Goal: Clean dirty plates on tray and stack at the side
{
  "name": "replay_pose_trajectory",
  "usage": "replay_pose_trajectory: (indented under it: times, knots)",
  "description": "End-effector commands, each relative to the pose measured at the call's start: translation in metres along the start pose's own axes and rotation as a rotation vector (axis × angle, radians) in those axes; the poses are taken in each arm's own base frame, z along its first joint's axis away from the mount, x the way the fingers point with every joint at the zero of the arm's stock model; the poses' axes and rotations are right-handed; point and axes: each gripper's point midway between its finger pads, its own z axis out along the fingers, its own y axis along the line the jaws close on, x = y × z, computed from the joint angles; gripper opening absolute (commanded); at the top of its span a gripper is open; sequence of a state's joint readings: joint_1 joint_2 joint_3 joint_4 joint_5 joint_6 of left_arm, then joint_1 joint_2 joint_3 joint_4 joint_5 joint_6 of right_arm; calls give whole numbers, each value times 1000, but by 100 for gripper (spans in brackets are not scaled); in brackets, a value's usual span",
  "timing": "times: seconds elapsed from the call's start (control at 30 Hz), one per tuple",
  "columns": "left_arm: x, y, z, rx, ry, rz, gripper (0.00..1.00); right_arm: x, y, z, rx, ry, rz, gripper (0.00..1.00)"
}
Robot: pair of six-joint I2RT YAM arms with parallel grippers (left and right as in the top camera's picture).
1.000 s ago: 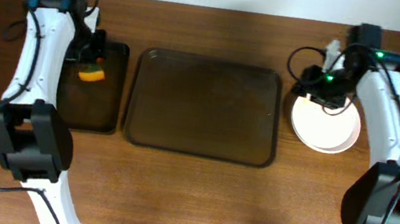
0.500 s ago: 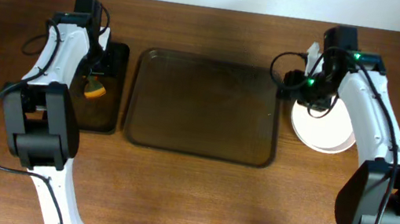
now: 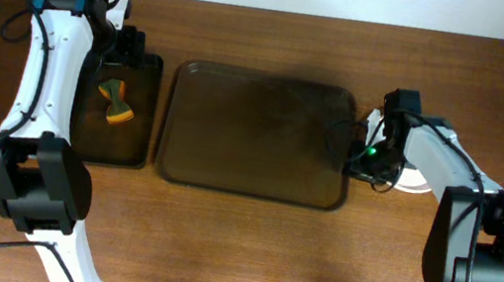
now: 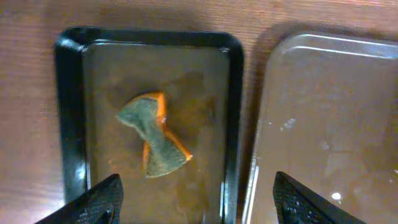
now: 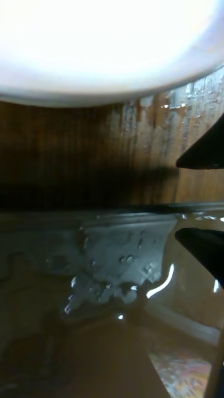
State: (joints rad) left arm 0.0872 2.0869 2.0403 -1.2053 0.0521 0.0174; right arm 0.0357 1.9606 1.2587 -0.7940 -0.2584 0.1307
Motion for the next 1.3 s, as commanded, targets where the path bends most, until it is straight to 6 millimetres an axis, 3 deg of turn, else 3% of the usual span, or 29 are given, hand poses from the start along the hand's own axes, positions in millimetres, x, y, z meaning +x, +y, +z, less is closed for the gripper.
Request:
replay_pose_trajectory:
  times: [0.0, 0.1, 0.37, 0.6, 0.67, 0.7, 0.8, 0.9, 0.93, 0.97, 1.03, 1.1, 1.17, 1.27]
  knots:
    - [-11, -25, -24, 139, -72, 112, 73, 4, 3, 6, 6, -5, -17, 22]
    - [-18, -30, -33, 163, -103, 116, 73, -1, 4, 6, 3, -24, -23, 5]
    - [-20, -30, -33, 162, -112, 117, 73, -24, 3, 4, 11, -116, -39, 4]
    - [-18, -30, -33, 163, -106, 117, 73, -28, -6, 3, 72, -136, -63, 4]
    - [-18, -30, -33, 163, -106, 116, 74, -29, -4, -5, 68, -135, -62, 25]
    - [-19, -30, -33, 163, -107, 117, 74, -34, 1, -19, 67, -146, -64, 36]
    - [-23, -31, -46, 161, -131, 119, 86, -53, 21, -84, 57, -225, -82, 43]
    - [-30, -33, -86, 158, -198, 121, 89, -61, 45, -169, 43, -334, -107, 51]
    - [-30, -35, -99, 168, -212, 82, 100, -59, 51, -193, 40, -360, -115, 51]
    - [-27, -37, -111, 186, -222, 37, 100, -55, 57, -220, 36, -388, -121, 51]
    - [-21, -38, -120, 188, -220, 26, 100, -36, 67, -268, 31, -430, -130, 52]
    - [-21, -38, -119, 187, -217, 26, 100, -11, 73, -308, 30, -469, -138, 66]
    - [-21, -38, -118, 187, -214, 25, 100, 22, 79, -348, 23, -534, -150, 98]
    - [-21, -38, -118, 187, -214, 25, 100, 62, 91, -385, -37, -625, -182, 98]
